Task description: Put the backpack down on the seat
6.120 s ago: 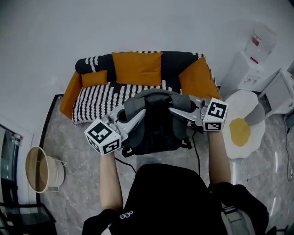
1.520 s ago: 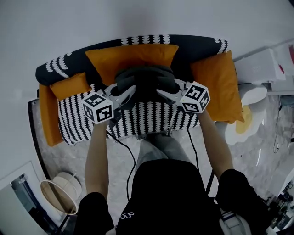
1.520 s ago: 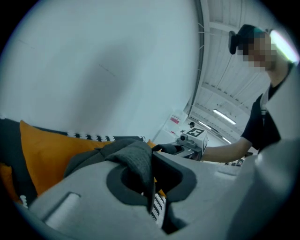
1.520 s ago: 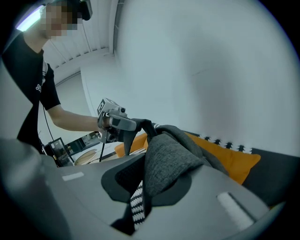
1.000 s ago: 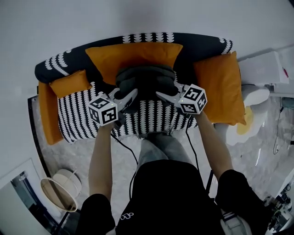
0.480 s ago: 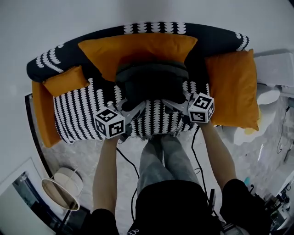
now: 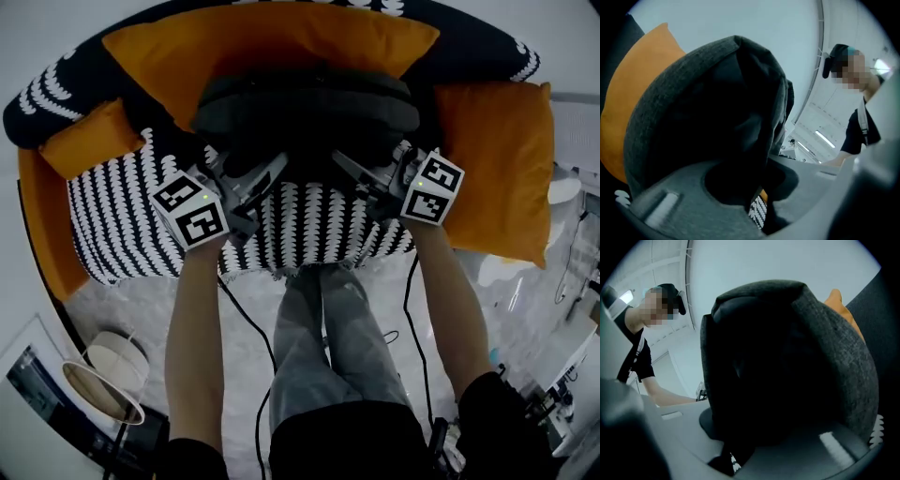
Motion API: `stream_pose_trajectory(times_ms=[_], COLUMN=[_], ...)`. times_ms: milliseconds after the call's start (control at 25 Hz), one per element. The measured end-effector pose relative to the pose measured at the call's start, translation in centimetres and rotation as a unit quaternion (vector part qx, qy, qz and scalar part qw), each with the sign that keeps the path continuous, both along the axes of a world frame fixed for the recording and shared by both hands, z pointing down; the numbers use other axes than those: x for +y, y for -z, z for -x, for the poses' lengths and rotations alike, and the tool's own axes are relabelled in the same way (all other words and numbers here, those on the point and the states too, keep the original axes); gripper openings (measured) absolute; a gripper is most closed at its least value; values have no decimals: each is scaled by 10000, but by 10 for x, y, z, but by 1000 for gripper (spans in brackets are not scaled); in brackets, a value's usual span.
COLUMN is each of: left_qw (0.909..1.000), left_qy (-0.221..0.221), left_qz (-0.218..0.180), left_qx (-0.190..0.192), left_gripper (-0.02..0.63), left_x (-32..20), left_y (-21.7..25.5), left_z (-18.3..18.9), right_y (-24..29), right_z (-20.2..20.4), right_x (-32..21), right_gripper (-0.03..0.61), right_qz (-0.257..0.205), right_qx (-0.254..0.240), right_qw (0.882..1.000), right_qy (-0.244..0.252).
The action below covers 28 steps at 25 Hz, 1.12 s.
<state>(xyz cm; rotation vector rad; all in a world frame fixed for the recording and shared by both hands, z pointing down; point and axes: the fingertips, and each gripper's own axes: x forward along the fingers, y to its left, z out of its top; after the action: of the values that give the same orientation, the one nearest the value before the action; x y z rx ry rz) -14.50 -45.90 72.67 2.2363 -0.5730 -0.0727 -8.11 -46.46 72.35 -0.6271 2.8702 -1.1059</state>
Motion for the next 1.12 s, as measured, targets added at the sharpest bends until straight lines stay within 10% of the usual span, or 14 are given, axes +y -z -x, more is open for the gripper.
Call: stream_pose_trajectory(times_ms=[960, 1120], left_qw=[9724, 9661], left_qy=[1098, 1738], left_qz=[361, 514], left_qx=[-2029, -1839], left_gripper=[176, 175], left_x=[32, 40], left_y=[33, 48], left_z=[32, 48], right_y=[22, 22], right_z=[-62, -80], right_x=[30, 44], right_gripper=[166, 152], right_qz=[166, 426], right_qx=[1371, 1453], right_qw=[9858, 9776], right_qy=[-952, -1463])
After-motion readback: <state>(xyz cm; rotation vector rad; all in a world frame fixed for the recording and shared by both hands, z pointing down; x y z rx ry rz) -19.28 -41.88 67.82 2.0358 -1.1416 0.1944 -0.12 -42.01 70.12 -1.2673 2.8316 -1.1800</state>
